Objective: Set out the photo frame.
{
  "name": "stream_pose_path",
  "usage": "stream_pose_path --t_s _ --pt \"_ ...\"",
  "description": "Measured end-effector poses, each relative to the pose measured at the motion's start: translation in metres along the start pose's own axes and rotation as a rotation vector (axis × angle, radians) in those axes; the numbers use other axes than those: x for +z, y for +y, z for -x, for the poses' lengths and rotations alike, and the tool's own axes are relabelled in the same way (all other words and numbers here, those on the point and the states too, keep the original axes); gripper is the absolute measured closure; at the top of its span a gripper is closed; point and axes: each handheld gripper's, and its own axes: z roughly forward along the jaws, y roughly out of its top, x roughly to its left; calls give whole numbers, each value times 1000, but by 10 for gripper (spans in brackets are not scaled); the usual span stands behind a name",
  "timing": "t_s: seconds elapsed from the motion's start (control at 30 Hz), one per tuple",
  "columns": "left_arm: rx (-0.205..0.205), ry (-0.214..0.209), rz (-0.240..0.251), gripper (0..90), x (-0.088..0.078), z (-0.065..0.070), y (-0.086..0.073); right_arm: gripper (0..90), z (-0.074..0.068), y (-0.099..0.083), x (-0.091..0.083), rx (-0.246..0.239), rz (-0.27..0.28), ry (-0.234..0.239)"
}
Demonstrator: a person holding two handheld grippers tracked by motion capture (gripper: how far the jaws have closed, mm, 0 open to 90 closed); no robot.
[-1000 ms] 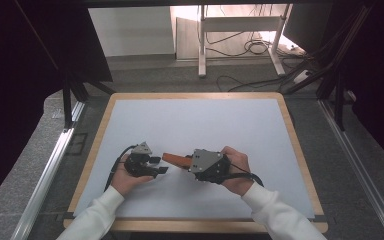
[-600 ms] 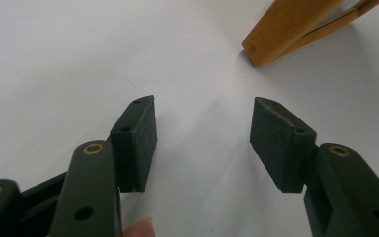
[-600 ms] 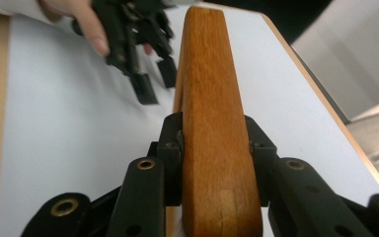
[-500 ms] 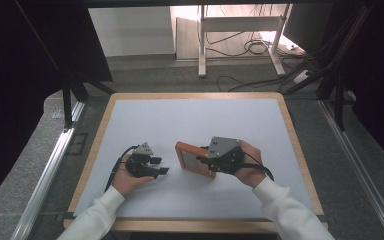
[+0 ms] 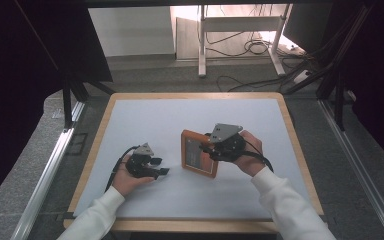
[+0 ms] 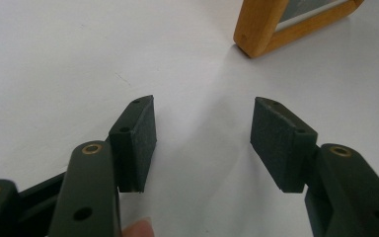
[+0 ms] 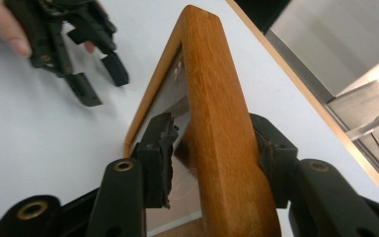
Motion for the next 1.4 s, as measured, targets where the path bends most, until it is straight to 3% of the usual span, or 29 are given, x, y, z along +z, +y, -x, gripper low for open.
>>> stream_pose_path --t_s 0.53,0.8,1.07,1.4 --pt "0 -3 -2 425 1 0 0 425 27 -7 17 84 -67 -55" --pt "-1 4 1 418 0 0 0 363 28 -7 19 109 -54 -62" --pt "-2 11 3 402 -1 1 0 224 22 -13 1 234 13 -116" --pt "-11 19 12 390 0 2 0 191 6 -45 -31 347 100 -108"
